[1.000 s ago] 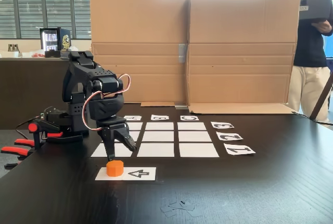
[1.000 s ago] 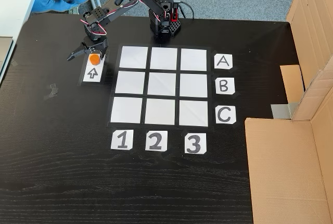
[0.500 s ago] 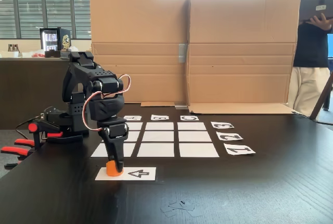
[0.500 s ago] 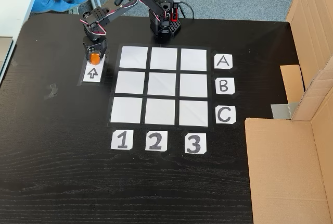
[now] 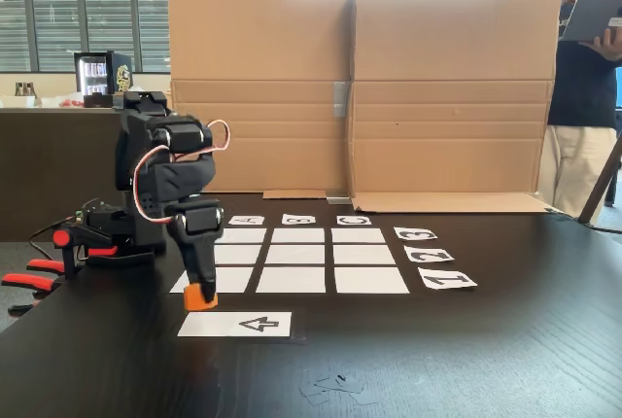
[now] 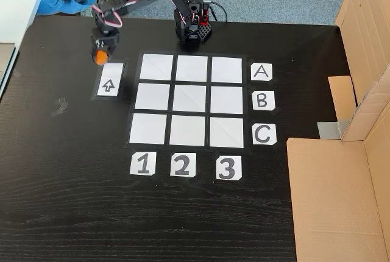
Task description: Pick up the round, orange token and place it in the grid on square B1.
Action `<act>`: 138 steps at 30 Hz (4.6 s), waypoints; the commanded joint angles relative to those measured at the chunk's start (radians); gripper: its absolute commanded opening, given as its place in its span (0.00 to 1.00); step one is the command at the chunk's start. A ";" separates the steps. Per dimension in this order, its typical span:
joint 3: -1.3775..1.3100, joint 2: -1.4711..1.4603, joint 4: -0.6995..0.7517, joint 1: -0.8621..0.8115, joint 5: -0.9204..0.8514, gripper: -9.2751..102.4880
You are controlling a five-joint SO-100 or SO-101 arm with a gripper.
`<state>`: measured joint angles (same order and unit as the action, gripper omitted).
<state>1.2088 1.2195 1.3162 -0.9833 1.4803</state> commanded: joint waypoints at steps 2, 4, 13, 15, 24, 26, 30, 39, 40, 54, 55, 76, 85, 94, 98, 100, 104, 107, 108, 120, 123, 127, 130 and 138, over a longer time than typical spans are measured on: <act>0.035 0.186 0.002 0.000 -0.040 0.08; 0.069 0.247 0.003 0.009 -0.052 0.08; 0.265 0.505 0.003 0.169 -0.204 0.08; 0.293 0.538 0.006 0.221 -0.222 0.08; 0.367 0.581 -0.072 0.439 -0.252 0.08; 0.377 0.571 -0.087 0.485 -0.253 0.08; 0.407 0.545 -0.153 0.563 -0.247 0.08; 0.371 0.383 -0.002 0.666 -0.097 0.08; 0.364 0.357 0.012 0.669 -0.087 0.08; 0.249 0.120 0.100 0.637 0.011 0.08; 0.244 0.109 0.100 0.629 0.011 0.08; 0.048 -0.127 0.087 0.584 0.011 0.08; -0.002 -0.184 0.061 0.603 0.011 0.08; 0.120 -0.146 0.043 0.630 0.008 0.57; 0.209 -0.100 0.034 0.638 -0.020 0.71; 0.224 -0.072 0.034 0.629 -0.020 0.74; 0.310 0.026 -0.011 0.598 -0.020 0.84; 0.410 0.138 -0.091 0.566 -0.021 0.92; 0.449 0.184 -0.126 0.557 -0.021 0.95; 1.065 0.968 -0.701 0.213 -0.035 0.95; 1.164 1.138 -0.804 0.086 -0.035 0.83; 1.232 1.321 -0.845 -0.132 -0.014 0.53; 1.284 1.474 -0.847 -0.304 0.060 0.08; 1.701 2.016 -0.683 -0.603 0.078 0.08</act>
<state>2.8133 3.0542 0.5369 -1.5232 1.5555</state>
